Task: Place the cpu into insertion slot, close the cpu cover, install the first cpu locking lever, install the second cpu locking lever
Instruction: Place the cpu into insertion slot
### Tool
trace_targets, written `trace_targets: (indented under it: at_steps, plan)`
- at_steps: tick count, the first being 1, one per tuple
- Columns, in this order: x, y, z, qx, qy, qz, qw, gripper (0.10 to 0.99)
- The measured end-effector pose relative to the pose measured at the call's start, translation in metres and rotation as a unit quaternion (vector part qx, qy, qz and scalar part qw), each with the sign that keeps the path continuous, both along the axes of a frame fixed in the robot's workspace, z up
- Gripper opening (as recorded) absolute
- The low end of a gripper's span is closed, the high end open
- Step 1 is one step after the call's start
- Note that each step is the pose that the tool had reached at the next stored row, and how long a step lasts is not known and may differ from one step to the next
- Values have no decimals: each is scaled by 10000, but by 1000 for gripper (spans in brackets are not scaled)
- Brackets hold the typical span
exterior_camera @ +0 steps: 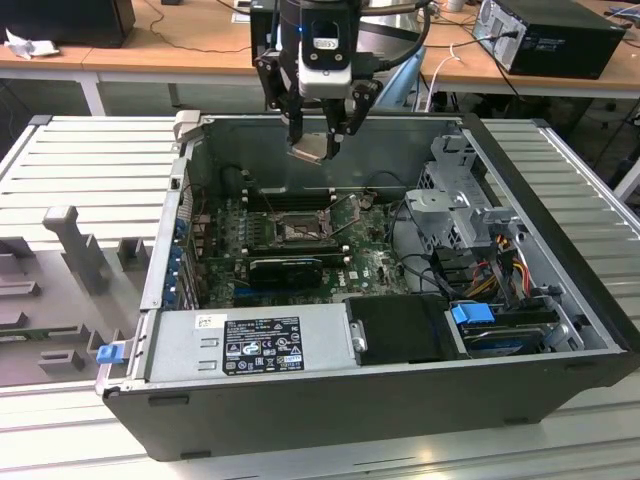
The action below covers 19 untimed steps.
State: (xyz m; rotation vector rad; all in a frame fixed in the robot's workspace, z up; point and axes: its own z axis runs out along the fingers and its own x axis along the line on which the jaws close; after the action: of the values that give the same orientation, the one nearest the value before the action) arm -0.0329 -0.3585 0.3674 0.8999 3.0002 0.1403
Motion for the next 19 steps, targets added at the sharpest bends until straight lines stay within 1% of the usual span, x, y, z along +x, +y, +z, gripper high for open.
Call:
trace_targets:
  at_steps: [4,8,12,19]
  plan:
    - [0,0,-1,0,0,-140,9999,529]
    - [0,0,-2,-1,-1,-349,9994,529]
    - [0,0,-5,-1,-1,-586,9983,529]
    - [0,0,-8,-1,0,-836,9965,529]
